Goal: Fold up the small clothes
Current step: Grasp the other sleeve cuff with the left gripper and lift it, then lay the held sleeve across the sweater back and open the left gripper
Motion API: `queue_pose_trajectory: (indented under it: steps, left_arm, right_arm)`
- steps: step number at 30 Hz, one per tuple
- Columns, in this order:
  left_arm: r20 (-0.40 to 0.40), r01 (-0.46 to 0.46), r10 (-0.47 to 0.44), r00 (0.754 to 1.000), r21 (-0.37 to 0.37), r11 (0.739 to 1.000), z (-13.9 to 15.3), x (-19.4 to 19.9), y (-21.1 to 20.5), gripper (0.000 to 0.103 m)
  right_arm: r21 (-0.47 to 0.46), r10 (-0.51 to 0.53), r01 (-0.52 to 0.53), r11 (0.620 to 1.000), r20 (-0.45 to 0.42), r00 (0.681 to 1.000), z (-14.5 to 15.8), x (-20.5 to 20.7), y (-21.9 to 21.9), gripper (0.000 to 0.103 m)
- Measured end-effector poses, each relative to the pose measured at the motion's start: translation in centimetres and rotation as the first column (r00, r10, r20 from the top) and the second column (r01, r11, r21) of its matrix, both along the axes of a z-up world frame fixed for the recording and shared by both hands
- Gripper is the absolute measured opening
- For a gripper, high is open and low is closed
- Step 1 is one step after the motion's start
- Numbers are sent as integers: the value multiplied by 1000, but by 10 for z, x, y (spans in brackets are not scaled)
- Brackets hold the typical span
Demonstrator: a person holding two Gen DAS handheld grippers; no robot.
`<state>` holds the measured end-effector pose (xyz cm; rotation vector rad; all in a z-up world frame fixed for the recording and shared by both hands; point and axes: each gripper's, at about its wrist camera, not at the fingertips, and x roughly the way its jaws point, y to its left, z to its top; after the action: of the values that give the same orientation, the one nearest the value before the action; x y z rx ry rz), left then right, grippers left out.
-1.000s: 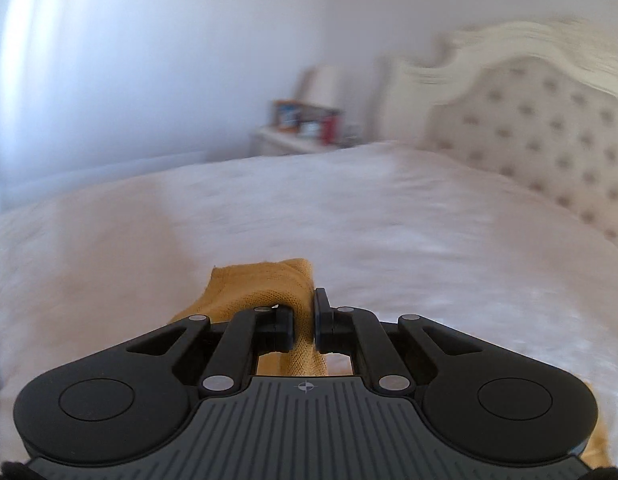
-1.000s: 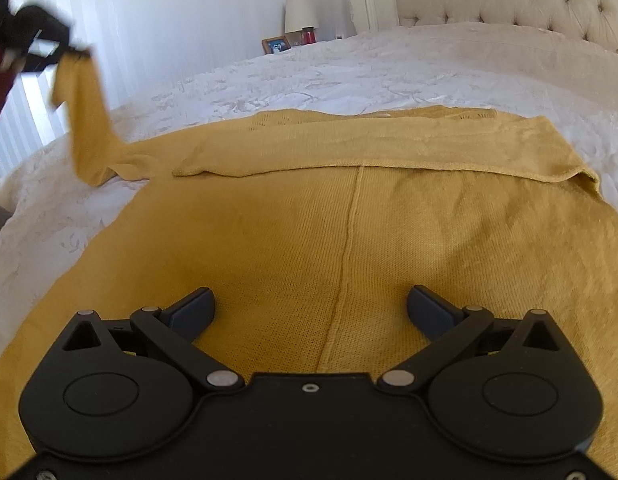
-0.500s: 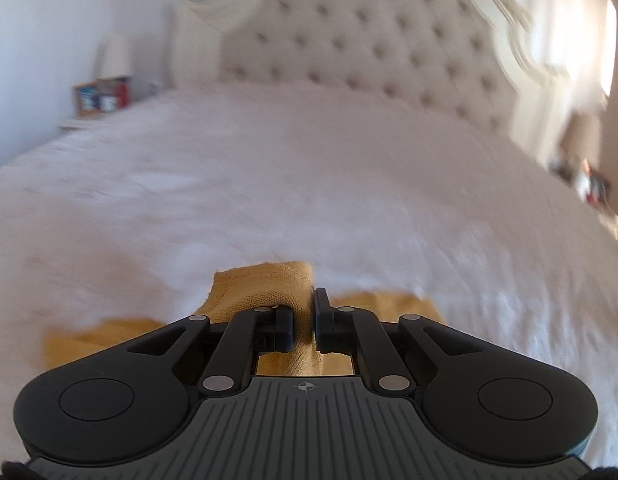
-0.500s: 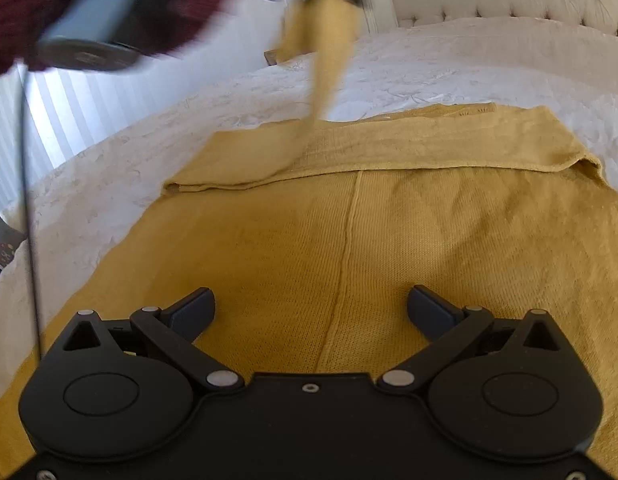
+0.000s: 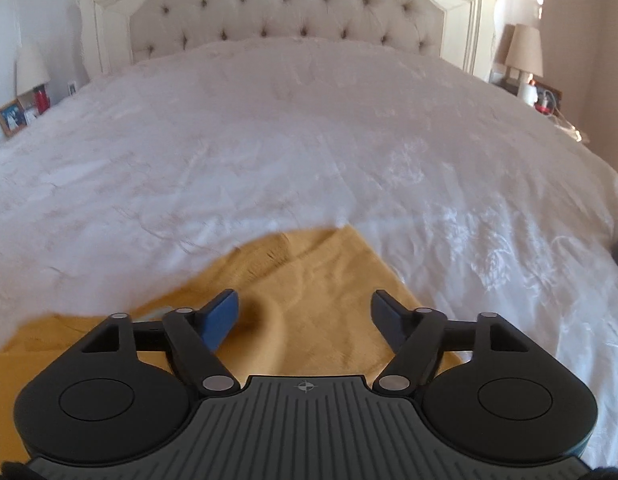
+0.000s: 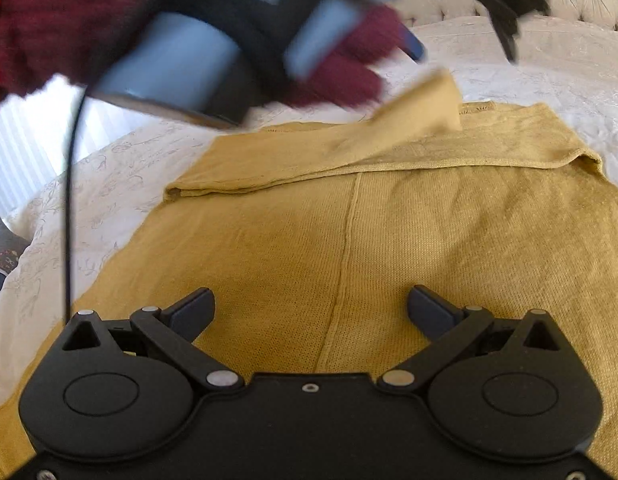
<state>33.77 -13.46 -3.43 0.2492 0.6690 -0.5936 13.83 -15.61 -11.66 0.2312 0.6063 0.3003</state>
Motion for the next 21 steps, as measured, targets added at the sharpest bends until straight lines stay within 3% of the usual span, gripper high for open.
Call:
queue_pose_trajectory:
  steps: [4, 9, 15, 21]
  left_arm:
    - [42, -21, 21, 999, 13, 1000, 16, -6, 25, 77]
    - [47, -122, 122, 991, -3, 993, 15, -9, 72, 78]
    - [-8, -256, 256, 967, 3, 967, -13, -16, 136, 78]
    - [-46, -345, 345, 937, 16, 938, -45, -28, 174, 78]
  right_arm:
    - [-8, 1, -1, 1000, -3, 1000, 1, 0, 1, 103]
    - [-22, 3, -3, 1000, -7, 1000, -1, 0, 2, 103]
    - [-40, 7, -7, 999, -12, 1000, -2, 1, 6, 103]
    - [-19, 10, -10, 1000, -13, 1000, -3, 1, 4, 103]
